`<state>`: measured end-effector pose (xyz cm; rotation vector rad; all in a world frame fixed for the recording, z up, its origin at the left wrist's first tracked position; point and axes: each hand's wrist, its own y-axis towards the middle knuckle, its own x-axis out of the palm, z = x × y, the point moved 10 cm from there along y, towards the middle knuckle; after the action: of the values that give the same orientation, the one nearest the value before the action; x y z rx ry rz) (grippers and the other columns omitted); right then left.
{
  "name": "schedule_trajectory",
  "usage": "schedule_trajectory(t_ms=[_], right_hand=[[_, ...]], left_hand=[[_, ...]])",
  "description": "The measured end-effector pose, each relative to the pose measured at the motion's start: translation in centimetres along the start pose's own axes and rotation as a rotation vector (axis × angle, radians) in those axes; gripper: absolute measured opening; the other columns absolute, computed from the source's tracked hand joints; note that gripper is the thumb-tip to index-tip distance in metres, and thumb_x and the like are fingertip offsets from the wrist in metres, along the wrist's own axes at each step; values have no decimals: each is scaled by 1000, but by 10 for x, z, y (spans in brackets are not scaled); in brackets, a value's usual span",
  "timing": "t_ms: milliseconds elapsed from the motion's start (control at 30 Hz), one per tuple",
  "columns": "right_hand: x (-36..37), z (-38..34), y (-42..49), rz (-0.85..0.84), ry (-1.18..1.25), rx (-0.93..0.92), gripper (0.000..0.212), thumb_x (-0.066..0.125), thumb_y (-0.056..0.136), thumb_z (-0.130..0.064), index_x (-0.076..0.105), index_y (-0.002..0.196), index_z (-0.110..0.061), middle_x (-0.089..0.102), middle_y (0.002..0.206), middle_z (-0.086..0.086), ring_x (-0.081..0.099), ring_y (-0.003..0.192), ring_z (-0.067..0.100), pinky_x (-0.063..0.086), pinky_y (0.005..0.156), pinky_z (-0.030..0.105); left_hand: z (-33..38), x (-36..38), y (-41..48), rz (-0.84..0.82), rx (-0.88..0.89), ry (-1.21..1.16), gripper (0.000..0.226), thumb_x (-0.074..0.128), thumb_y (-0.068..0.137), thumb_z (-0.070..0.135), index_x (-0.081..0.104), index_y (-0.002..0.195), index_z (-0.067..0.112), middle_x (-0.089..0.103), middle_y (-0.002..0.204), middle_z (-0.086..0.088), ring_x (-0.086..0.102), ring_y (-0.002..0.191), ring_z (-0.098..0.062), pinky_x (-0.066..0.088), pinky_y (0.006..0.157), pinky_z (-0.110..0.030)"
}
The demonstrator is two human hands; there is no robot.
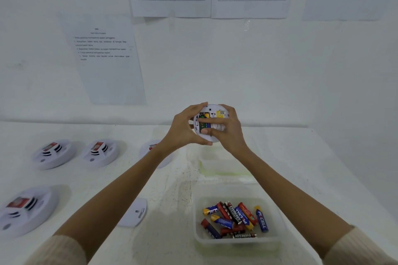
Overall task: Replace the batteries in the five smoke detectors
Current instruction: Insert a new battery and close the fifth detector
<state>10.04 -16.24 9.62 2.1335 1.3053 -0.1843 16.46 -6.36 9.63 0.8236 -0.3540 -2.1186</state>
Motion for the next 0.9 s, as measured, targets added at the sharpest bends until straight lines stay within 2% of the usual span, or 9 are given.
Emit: schedule_trajectory(t_ms=[67, 133, 233, 367, 467, 533, 667, 800, 900], right_hand=[[-3, -3, 1, 44, 52, 2, 30, 79, 68, -17, 70, 92, -34, 35, 123, -12, 39, 119, 15, 40, 103, 36], [-2, -5, 1, 63, 68, 24, 33, 80, 67, -17, 67, 82, -42, 34, 120, -14, 41, 117, 15, 44, 98, 38], [-7, -8, 4, 98, -2, 58, 30, 80, 68, -20, 63, 71, -44, 34, 116, -16, 41, 113, 9, 45, 92, 35], [-13, -14, 3, 141, -3, 50, 37, 82, 65, -23, 57, 62, -49, 39, 118, -18, 46, 113, 9, 47, 84, 34], [-11, -16, 2, 117, 40, 27, 40, 82, 66, -23, 57, 62, -54, 44, 127, -10, 46, 117, 11, 45, 90, 34], [-8, -18, 1, 84, 72, -12, 39, 82, 66, -23, 61, 67, -55, 46, 128, -6, 44, 119, 14, 43, 98, 39], [-3, -28, -8, -31, -3, -126, 31, 76, 74, -29, 65, 101, -39, 40, 135, -5, 39, 123, 11, 38, 105, 41], [16, -47, -26, -248, -58, -259, 45, 75, 73, -34, 58, 114, -41, 29, 146, -9, 31, 131, 12, 40, 104, 40], [34, -59, -37, -368, -9, -296, 56, 81, 65, -30, 59, 117, -34, 34, 142, -6, 35, 129, 13, 48, 98, 36]], left_hand=[[5, -2, 1, 0, 25, 14, 101, 92, 40, 18, 47, 131, 21, 53, 120, 13, 54, 103, 6, 51, 78, -13], [11, -2, 2, -9, 56, 44, 102, 91, 39, 29, 47, 130, 21, 52, 121, 14, 53, 105, 7, 50, 78, -10], [15, -3, 0, 19, 59, 64, 103, 85, 39, 42, 47, 132, 22, 52, 123, 10, 53, 106, 3, 51, 77, -13], [21, -6, 0, 7, 97, 105, 103, 90, 40, 33, 46, 132, 20, 51, 124, 9, 51, 106, 8, 51, 77, -11], [21, -9, -1, -10, 80, 116, 103, 93, 41, 22, 47, 133, 16, 52, 124, 5, 53, 105, 4, 52, 77, -13], [20, -10, -6, -8, 44, 100, 102, 94, 43, 15, 47, 134, 16, 52, 124, 4, 55, 104, -3, 53, 77, -15], [21, -22, -20, 23, -15, 31, 97, 92, 48, 11, 44, 133, 24, 51, 123, 8, 56, 107, -11, 53, 75, -16], [19, -46, -48, 8, -95, 11, 97, 91, 50, 17, 41, 132, 31, 49, 125, 14, 54, 111, -9, 53, 77, -17], [21, -63, -75, 7, -127, 42, 96, 91, 49, 23, 40, 129, 35, 49, 125, 17, 53, 109, 2, 53, 75, -15]])
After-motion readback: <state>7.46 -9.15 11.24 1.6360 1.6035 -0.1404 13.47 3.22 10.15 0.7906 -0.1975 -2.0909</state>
